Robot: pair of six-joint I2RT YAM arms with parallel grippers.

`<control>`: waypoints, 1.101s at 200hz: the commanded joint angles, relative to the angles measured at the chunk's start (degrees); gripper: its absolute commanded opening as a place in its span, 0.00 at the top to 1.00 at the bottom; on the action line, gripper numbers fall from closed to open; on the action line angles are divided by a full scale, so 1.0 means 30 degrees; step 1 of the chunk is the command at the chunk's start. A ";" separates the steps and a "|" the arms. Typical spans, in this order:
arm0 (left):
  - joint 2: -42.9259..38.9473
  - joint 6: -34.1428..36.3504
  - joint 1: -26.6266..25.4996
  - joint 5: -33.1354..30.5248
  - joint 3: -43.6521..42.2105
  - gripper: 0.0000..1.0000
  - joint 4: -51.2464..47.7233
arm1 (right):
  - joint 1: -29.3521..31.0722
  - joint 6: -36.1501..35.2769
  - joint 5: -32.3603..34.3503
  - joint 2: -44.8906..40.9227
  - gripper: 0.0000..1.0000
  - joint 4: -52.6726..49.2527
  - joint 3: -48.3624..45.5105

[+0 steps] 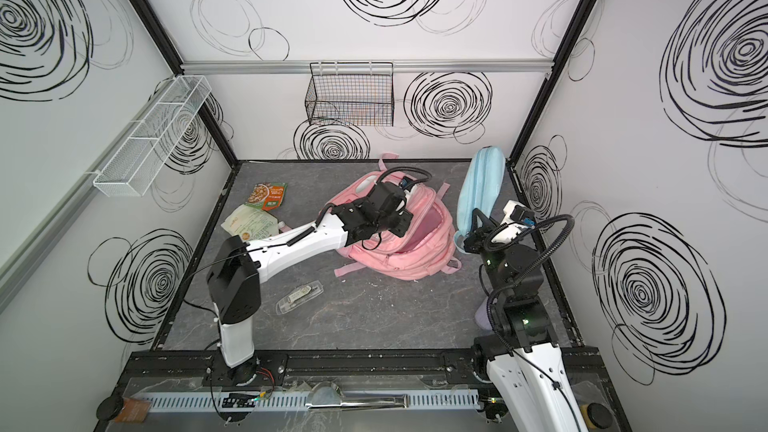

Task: Pack the student bag
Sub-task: 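Carry the pencil case over the backpack with right gripper while left holds bag, then lower the pencil case into the opened backpack compartment and release it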

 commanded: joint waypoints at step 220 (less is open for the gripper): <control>-0.3142 -0.4156 0.1038 0.7800 -0.2345 1.00 0.9085 | 0.3454 1.0192 -0.8851 1.3943 1.00 1.2296 -0.1789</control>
